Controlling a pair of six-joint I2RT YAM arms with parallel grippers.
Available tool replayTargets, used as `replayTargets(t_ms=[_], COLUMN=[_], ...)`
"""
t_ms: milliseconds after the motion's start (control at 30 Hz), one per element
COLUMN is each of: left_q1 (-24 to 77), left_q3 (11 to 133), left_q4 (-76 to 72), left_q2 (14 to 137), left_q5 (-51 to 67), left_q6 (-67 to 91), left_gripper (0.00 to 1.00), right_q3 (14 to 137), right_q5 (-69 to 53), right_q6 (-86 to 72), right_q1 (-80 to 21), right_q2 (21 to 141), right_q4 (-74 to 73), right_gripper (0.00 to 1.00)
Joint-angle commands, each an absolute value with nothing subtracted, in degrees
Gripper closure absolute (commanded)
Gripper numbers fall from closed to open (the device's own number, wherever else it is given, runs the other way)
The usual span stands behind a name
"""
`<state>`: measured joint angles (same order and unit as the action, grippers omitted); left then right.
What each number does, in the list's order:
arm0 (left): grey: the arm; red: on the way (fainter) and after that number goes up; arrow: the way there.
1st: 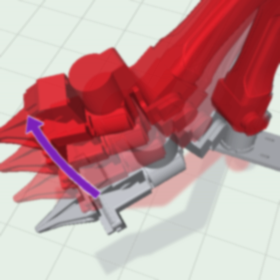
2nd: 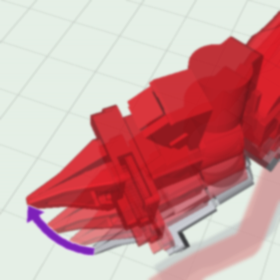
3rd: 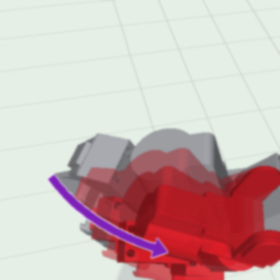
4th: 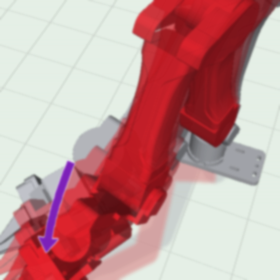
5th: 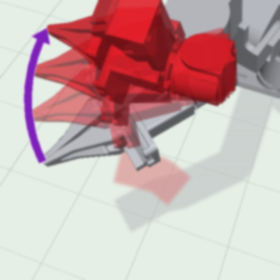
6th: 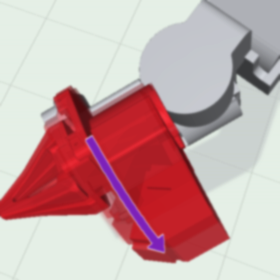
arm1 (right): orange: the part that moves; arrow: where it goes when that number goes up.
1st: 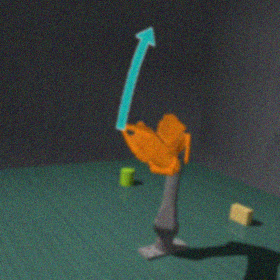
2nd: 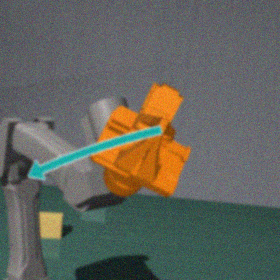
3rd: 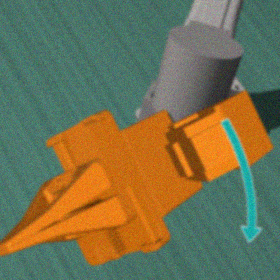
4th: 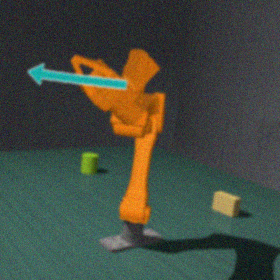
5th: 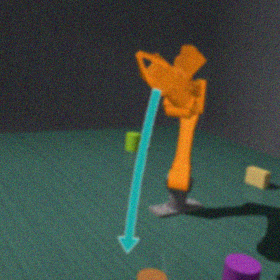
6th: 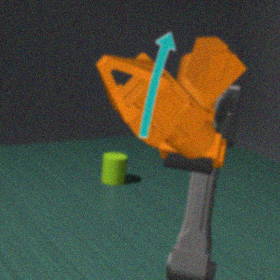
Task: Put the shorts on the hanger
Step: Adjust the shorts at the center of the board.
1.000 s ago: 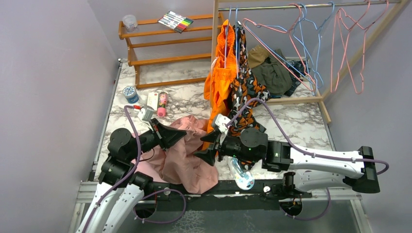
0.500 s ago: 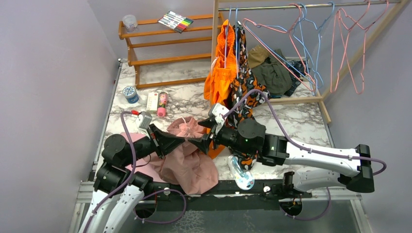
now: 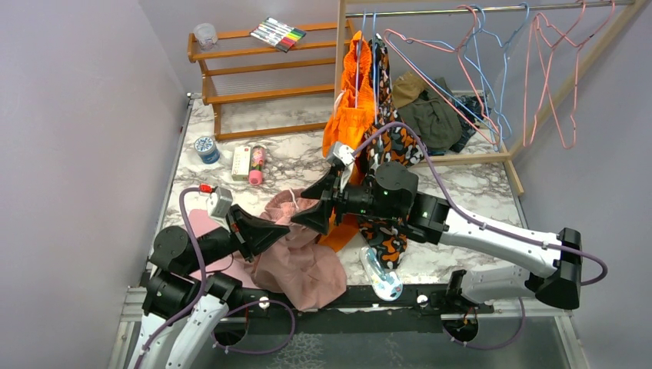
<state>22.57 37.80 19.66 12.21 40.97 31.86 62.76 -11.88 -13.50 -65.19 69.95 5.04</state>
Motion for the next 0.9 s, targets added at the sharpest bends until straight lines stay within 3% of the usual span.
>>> replayTargets(t_ms=[0, 533, 600, 733, 767, 833, 867], left_q1=[22.7, 22.6, 22.6, 22.6, 22.7, 22.6, 22.6], left_q3=[39.2, 39.3, 39.3, 39.4, 39.6, 40.2, 40.6], left_q4=[19.2, 19.7, 19.8, 21.3, 22.0, 23.8, 24.6], left_q2=[10.7, 10.0, 10.0, 10.3, 10.4, 10.7, 10.8], left_q5=[42.8, 42.8, 42.6, 40.8, 40.1, 38.8, 38.1], left_q6=[31.3, 31.1, 31.1, 30.7, 30.4, 29.8, 29.6], left_gripper=[1.0, 1.0, 1.0, 0.98, 0.86, 0.53, 0.37], right_q3=[64.3, 66.6, 67.1, 67.3, 67.2, 67.2, 67.2], right_q5=[-22.4, -41.5, -43.4, -45.3, -45.0, -43.7, -43.0], right_q6=[-19.1, -27.2, -27.5, -25.9, -24.9, -22.0, -20.5], right_q1=[-62.6, -59.4, -59.4, -59.4, -59.4, -59.4, -59.4], right_q2=[71.9, 78.2, 78.8, 78.2, 77.7, 76.2, 75.4], right_q4=[7.8, 13.5, 13.6, 13.4, 12.6, 9.9, 8.4], right_gripper=[0.3, 0.37, 0.46, 0.78, 0.84, 0.98, 0.99])
